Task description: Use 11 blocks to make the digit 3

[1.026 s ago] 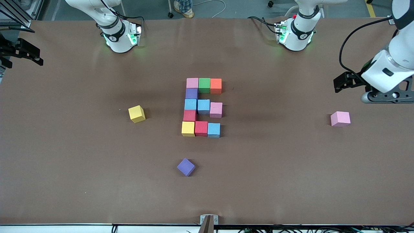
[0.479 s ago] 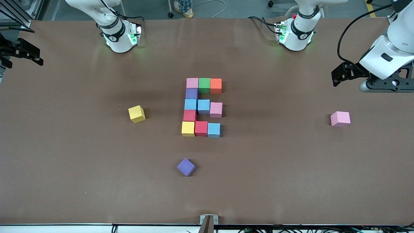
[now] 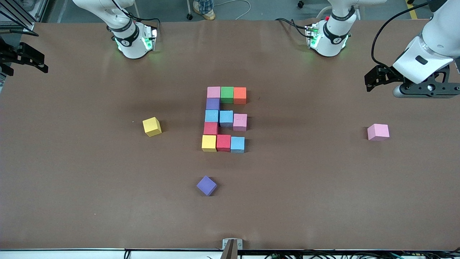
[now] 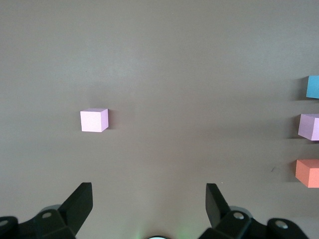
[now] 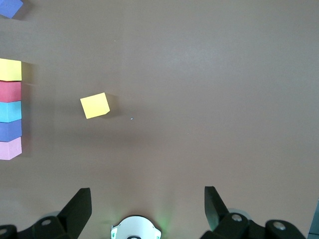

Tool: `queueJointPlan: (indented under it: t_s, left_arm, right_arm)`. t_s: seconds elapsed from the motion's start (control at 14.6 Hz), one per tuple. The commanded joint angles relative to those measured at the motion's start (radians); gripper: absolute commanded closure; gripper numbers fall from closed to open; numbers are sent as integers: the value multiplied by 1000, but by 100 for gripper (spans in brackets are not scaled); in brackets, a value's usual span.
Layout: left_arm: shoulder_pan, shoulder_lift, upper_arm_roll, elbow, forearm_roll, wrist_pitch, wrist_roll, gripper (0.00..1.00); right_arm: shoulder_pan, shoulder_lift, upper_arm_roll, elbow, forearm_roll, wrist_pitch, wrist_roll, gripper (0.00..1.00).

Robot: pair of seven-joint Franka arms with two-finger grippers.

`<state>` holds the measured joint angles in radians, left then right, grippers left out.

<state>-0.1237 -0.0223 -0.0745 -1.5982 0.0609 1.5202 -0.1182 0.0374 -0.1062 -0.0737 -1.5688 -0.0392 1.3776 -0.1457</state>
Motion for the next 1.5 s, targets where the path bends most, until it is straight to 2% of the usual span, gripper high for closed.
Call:
queueJointPlan:
  t_s: [0.0,0.21,0.89,1.16,1.44]
  left_arm:
    - [7,-22,5,-20,-30,14,18,0]
    - [7,-4,4,12,-35,14,19,0]
    - [10,-13,1,1,-35,-54,-1,0]
    - [47,-24,4,-6,-36,-55,11,0]
    - [47,-30,5,-3,-36,-55,3,0]
  right_arm:
    - [9,-17,-2,-19,-13,8,3,0]
    - [9,-17,-2,-19,-14,9,3,0]
    - [9,-18,-3,-22,-11,25,11,0]
    - [-2,-20,-11,-23,19,21,29,0]
    - [-71,-20,-9,-33,93,24,41,0]
